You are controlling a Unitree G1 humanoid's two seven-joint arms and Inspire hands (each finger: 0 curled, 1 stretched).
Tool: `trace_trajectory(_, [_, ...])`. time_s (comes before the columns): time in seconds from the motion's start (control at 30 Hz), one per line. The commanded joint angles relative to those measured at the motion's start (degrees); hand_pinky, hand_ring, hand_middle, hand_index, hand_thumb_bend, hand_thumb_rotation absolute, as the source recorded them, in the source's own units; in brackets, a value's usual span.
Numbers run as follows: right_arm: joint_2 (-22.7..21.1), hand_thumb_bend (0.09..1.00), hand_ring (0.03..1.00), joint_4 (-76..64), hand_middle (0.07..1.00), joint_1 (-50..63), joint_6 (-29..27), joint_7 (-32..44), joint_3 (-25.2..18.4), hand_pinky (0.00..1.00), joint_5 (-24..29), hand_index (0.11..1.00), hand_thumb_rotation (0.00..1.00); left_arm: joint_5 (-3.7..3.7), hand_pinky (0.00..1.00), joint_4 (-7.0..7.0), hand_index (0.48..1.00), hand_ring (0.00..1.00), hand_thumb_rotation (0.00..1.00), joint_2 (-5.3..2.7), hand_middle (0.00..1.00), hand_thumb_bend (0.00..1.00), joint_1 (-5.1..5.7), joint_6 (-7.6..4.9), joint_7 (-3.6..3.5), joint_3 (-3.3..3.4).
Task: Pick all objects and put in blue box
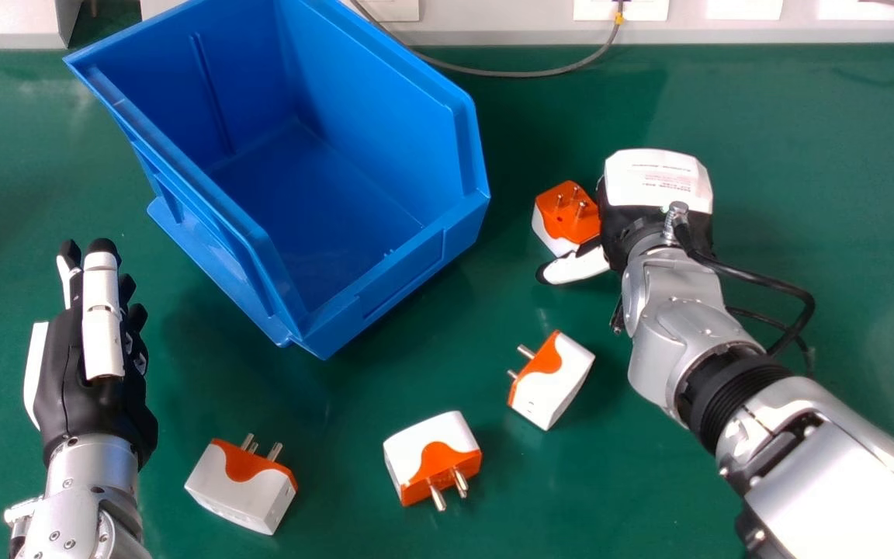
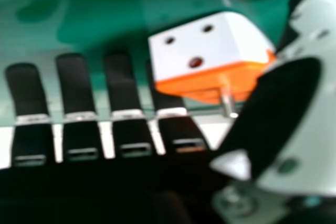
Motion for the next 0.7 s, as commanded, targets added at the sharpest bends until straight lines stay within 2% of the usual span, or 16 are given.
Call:
trace_trajectory(0.0, [-0.8,0.535,0.32,0.6,0.489,-2.4,0.2,-0.7,0.5,0.23,-1.1,0.535,0.12,-0.07,1.0,-1.42,0.995,0.99,0.95,0.08,1.0,0.28,-0.18,-0.16,0.16,0.07])
trace_trajectory(0.17, [-1.3,0.533,0.283,1.3,0.482,-2.4,-0.6,0.2,1.2,0.2,-1.1,0.517,0.08,0.22,1.0,-2.25,0.996,0.99,0.95,-0.25,1.0,0.28,-0.06,0.17,0.74,-0.3])
trace_trajectory(0.4, [-1.7,0.53,0.212,1.5,0.473,-2.3,-1.1,1.0,1.8,0.14,-0.9,0.494,0.02,0.3,1.0,-3.35,0.997,0.99,0.95,-0.52,1.0,0.28,0.37,0.7,0.99,-0.78])
trace_trajectory(0.67, [-1.1,0.529,0.208,1.5,0.47,-2.8,-2.1,1.6,1.3,0.14,-0.2,0.487,0.0,0.33,1.0,-4.78,0.998,0.99,0.95,-0.88,1.0,0.28,0.6,1.63,1.72,-1.28])
